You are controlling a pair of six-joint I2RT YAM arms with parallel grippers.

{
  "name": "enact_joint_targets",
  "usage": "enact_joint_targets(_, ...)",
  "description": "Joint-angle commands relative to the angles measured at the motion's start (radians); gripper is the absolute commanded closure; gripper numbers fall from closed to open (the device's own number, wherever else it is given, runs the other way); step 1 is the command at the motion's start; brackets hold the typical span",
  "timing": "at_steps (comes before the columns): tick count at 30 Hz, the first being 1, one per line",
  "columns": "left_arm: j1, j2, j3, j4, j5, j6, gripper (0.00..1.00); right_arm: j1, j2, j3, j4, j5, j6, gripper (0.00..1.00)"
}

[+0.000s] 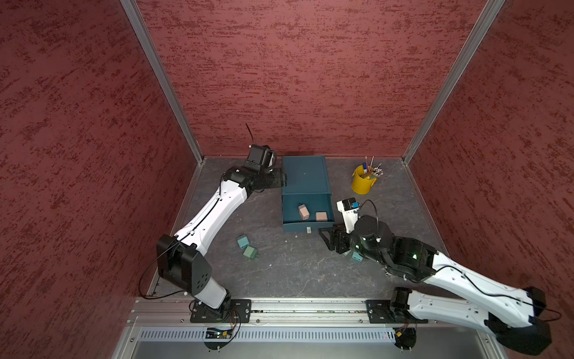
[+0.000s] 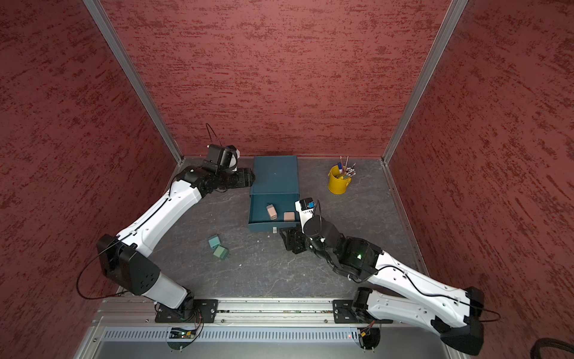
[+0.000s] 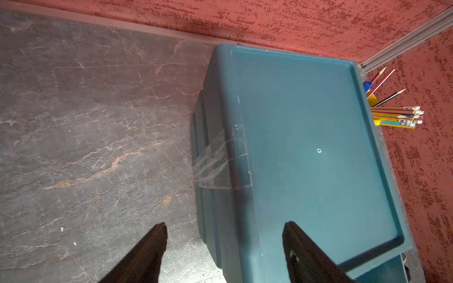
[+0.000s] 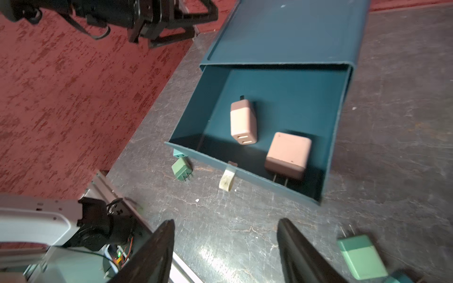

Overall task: Place the plugs into the drawer by color
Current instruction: Close the drawer in the storage box.

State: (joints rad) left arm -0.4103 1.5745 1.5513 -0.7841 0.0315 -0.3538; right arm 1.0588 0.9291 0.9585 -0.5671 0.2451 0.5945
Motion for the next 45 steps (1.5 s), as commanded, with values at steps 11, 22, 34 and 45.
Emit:
enact_joint_targets(11, 0.063, 0.007, -0.063, 0.101, 0.051, -0.012, 0.19, 0.036, 0.004, 0.018, -0.046, 0.195, -0.072, 0.25)
enact_joint_targets(22, 0.064, 0.009, -0.116, 0.126, 0.086, -0.012, 0.2, 0.035, -0.009, -0.005, 0.009, 0.057, -0.103, 0.25)
enact_joint_targets(34, 0.047, -0.025, -0.121, 0.137, 0.133, -0.015, 0.21, 0.036, -0.023, -0.016, 0.042, 0.01, -0.131, 0.26)
enact_joint_targets(45, 0.045, -0.024, -0.121, 0.245, 0.247, -0.105, 0.17, 0.036, -0.047, -0.061, 0.04, -0.1, -0.13, 0.28)
